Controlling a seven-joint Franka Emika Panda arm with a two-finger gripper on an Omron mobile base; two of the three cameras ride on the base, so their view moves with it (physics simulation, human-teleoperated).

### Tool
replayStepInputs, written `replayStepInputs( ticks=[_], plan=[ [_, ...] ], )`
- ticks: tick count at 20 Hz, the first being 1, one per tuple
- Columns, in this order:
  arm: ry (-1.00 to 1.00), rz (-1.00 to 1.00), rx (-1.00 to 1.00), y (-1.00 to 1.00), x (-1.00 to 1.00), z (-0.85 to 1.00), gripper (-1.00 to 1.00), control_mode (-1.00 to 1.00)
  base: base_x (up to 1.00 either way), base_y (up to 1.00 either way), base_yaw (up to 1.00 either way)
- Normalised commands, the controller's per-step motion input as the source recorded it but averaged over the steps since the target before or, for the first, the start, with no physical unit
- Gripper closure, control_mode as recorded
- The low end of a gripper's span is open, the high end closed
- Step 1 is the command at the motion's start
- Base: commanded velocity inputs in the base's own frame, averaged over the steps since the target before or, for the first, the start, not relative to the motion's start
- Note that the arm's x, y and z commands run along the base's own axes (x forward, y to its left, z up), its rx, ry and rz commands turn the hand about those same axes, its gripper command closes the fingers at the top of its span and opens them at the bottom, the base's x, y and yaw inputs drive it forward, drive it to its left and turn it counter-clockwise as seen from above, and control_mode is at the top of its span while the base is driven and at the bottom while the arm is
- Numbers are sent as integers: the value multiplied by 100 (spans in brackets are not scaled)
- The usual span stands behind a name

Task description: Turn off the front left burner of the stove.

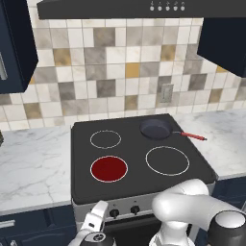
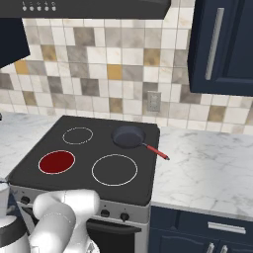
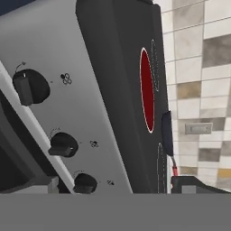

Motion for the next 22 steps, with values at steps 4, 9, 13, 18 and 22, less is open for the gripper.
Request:
replayStepInputs(
  ticks=[4,9,13,18,22],
  plan=[
    [-7,0,0,24,0,-22,-100,-100,0,0,0],
    [-7,0,0,14,6,-17,-100,-100,0,0,0],
    [-11,0,0,3,4,-38,-100,-100,0,0,0],
    [-7,0,0,1,17,-25,-100,-100,0,0,0],
    [0,0,0,0,34,-10,-100,-100,0,0,0]
  ],
)
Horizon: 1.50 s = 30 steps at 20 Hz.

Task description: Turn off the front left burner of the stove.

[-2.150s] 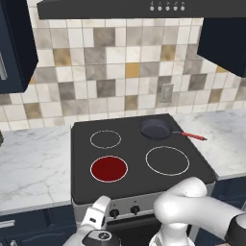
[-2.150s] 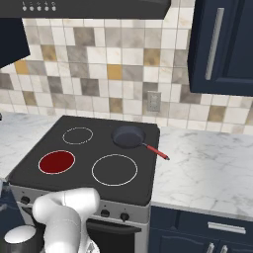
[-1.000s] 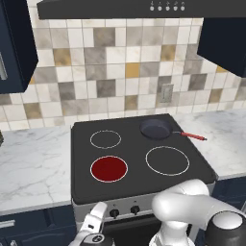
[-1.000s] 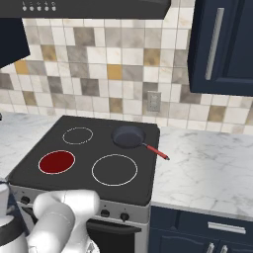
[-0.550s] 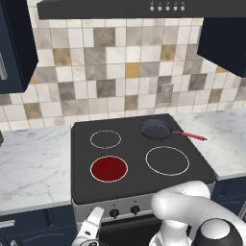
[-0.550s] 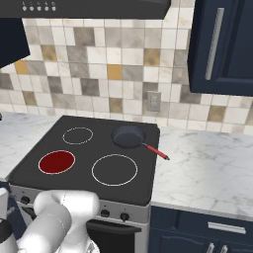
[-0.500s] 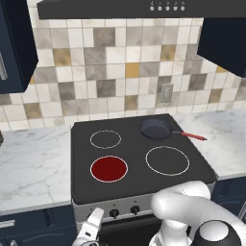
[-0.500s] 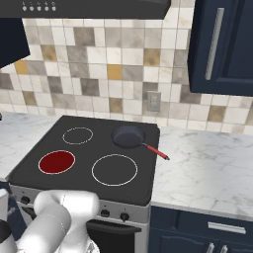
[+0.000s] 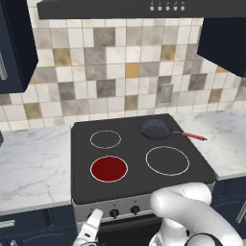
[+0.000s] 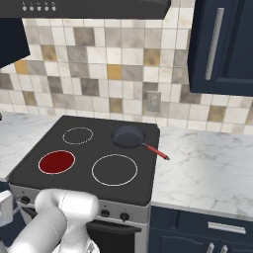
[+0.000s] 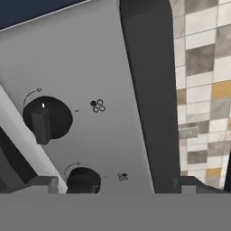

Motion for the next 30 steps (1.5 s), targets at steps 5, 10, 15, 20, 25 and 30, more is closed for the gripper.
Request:
replayStepInputs(
  ticks=[5,10,15,20,25,30],
  plan=[
    [0,0,0,10,24,-15,-100,-100,0,0,0],
    [0,0,-1,11,17,-25,-100,-100,0,0,0],
    [0,0,-2,8,19,-27,-100,-100,0,0,0],
    [0,0,-1,10,11,-22,-100,-100,0,0,0],
    [-2,0,-1,24,2,-27,-100,-100,0,0,0],
    [-7,0,-2,23,0,-27,-100,-100,0,0,0]
  ],
)
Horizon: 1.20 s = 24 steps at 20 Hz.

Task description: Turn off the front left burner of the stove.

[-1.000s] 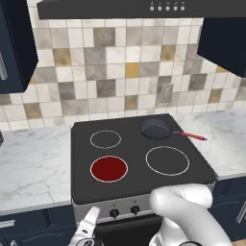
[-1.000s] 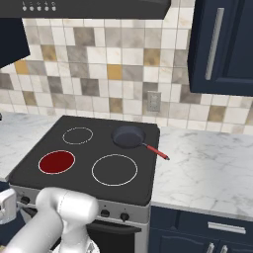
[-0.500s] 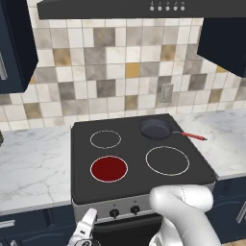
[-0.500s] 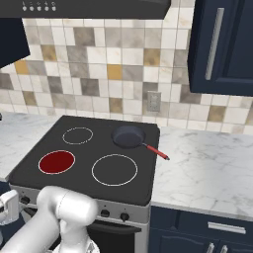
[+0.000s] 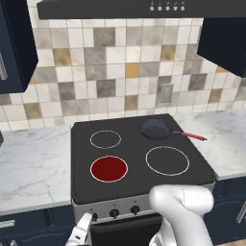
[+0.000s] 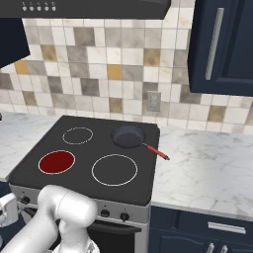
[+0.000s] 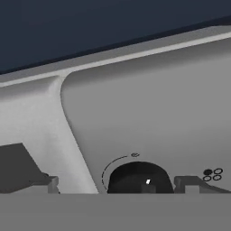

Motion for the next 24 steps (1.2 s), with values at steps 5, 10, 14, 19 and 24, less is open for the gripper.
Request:
replayStepInputs(
  ticks=[5,10,14,19,24],
  plan=[
    [-12,0,-1,4,6,-9,-100,-100,0,0,0],
    [-10,0,-1,0,3,0,-100,-100,0,0,0],
    [-7,0,-2,-1,-10,1,-100,-100,0,0,0],
    [0,0,-1,0,-21,6,-100,-100,0,0,0],
    [3,0,0,0,0,19,-100,-100,0,0,0]
  ],
)
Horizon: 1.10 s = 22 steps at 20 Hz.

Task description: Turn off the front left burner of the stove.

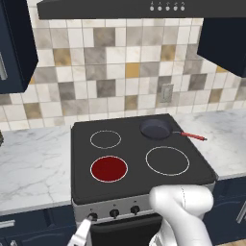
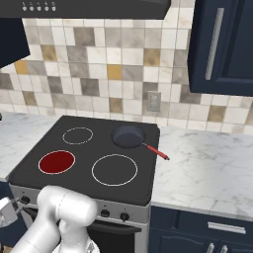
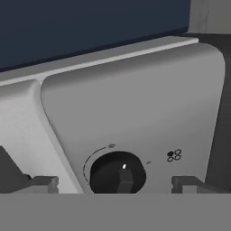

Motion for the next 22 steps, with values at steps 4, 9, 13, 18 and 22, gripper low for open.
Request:
replayStepInputs(
  ticks=[4,9,13,18,22],
  plan=[
    [10,1,0,-9,0,7,-100,-100,0,0,0],
    [3,9,0,-24,0,0,-100,-100,0,0,0],
    [0,12,0,-31,0,0,-100,-100,0,0,0],
    [0,11,0,-5,18,0,-100,-100,0,0,0],
    [1,8,0,13,16,0,-100,-100,0,0,0]
  ],
)
